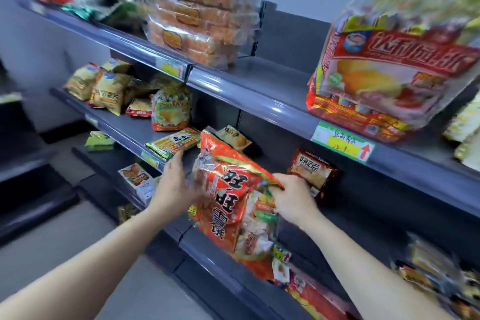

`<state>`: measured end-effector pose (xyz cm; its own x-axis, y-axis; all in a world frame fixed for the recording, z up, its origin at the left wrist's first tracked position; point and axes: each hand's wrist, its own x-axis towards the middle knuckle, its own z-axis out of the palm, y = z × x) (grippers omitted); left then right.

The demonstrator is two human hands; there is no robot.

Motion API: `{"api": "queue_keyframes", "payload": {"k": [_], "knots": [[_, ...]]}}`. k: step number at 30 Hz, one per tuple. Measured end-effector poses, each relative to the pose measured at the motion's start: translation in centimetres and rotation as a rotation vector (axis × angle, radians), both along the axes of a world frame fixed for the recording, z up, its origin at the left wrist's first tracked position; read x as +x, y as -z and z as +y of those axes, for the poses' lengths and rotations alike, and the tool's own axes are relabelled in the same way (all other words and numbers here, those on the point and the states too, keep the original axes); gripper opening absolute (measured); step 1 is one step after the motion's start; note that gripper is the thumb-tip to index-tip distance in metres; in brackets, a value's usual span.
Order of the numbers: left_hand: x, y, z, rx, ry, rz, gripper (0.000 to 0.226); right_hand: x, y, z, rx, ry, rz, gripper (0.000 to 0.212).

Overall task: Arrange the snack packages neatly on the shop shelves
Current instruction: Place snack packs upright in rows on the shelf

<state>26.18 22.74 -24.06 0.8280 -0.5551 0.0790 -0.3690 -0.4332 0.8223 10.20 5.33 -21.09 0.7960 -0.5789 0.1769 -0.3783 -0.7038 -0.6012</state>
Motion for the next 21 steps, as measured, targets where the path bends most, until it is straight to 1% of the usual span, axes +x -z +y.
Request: {"api": "queue_keyframes", "payload": {"k": [2,3,4,6,7,10,13,16,18,19,21], "knots": [[0.9,-0.5,2.8,-0.071,0.019,0.202,0.117,0.4,-1.3,1.4,-0.026,-0.069,-0.044,0.033],[1.6,-0.5,4.1,-0.087,0.06,0.303,0.116,0.9,-2.0,2.2,-0.022,-0.1,-0.069,0.033],[2.1,-0.6,5.5,-0.102,0.101,0.38,0.107,1.3,-2.7,2.9,0.0,-0.121,-0.096,0.033],[3.5,-0.5,7.9,-0.18,0.161,0.462,0.076,2.8,-4.2,4.5,0.073,-0.161,-0.161,0.032],[4.3,-0.6,9.0,-0.224,0.171,0.481,0.07,3.7,-5.0,5.4,0.113,-0.185,-0.195,0.032],[7.1,-1.7,12.0,-0.342,0.221,0.516,0.076,7.4,-7.2,8.1,0.227,-0.241,-0.282,0.038],[11.2,-2.9,14.3,-0.484,0.195,0.556,0.082,11.9,-9.2,10.5,0.304,-0.265,-0.376,0.04],[15.6,-4.6,16.5,-0.646,0.186,0.55,0.095,17.2,-11.2,12.5,0.334,-0.269,-0.504,0.03],[18.7,-5.8,17.9,-0.706,0.19,0.528,0.094,20.9,-12.2,13.6,0.386,-0.249,-0.598,0.024],[20.2,-6.4,18.5,-0.734,0.194,0.519,0.091,22.5,-12.6,14.1,0.386,-0.226,-0.626,0.028],[23.0,-7.5,19.5,-0.764,0.179,0.491,0.09,25.1,-13.4,15.2,0.356,-0.168,-0.632,0.052]]}}
